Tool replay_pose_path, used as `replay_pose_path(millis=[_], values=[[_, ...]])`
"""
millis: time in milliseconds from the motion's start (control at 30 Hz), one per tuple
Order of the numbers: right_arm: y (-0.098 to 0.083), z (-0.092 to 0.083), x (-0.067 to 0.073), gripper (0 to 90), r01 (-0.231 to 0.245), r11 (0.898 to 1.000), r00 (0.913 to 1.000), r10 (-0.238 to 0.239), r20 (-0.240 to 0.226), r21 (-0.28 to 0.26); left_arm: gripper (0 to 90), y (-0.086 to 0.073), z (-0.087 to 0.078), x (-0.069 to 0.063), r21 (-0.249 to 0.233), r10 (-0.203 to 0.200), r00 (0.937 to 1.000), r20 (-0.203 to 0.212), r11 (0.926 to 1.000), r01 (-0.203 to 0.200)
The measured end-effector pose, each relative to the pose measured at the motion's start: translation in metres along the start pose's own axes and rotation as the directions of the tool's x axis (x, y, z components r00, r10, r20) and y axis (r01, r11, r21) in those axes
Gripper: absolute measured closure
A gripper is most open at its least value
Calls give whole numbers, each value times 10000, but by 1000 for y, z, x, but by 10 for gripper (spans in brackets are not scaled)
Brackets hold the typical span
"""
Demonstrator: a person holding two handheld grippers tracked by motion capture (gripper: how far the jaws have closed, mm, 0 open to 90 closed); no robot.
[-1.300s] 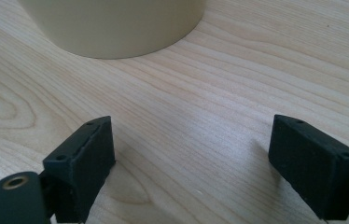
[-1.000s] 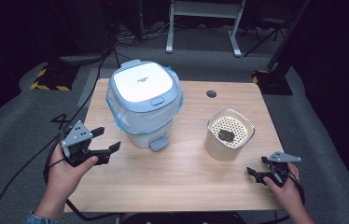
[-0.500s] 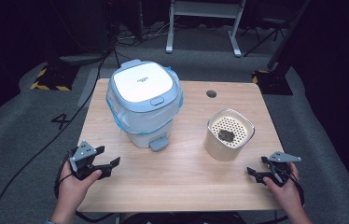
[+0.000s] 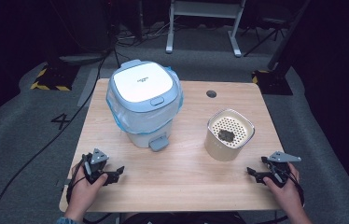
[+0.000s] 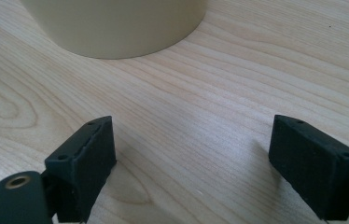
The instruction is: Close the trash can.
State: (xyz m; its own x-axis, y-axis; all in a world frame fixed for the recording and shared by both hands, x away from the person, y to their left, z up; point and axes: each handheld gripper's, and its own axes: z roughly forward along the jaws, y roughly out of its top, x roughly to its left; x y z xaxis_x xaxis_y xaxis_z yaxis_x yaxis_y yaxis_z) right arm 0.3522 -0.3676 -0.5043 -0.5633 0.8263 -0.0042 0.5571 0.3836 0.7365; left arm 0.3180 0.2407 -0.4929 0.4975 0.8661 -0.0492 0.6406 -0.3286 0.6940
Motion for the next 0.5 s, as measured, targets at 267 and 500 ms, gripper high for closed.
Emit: replay_pose_path(millis=[267,500], values=[[0,0,0,149,-4,10000,10000,4,-2,-6,127,-3,15,-4,83,132,9997,-223,9999,-130],[0,0,0,149,7,10000,10000,-7,5,3,88,-1,16,-4,191,168,9995,-276,9997,-163]])
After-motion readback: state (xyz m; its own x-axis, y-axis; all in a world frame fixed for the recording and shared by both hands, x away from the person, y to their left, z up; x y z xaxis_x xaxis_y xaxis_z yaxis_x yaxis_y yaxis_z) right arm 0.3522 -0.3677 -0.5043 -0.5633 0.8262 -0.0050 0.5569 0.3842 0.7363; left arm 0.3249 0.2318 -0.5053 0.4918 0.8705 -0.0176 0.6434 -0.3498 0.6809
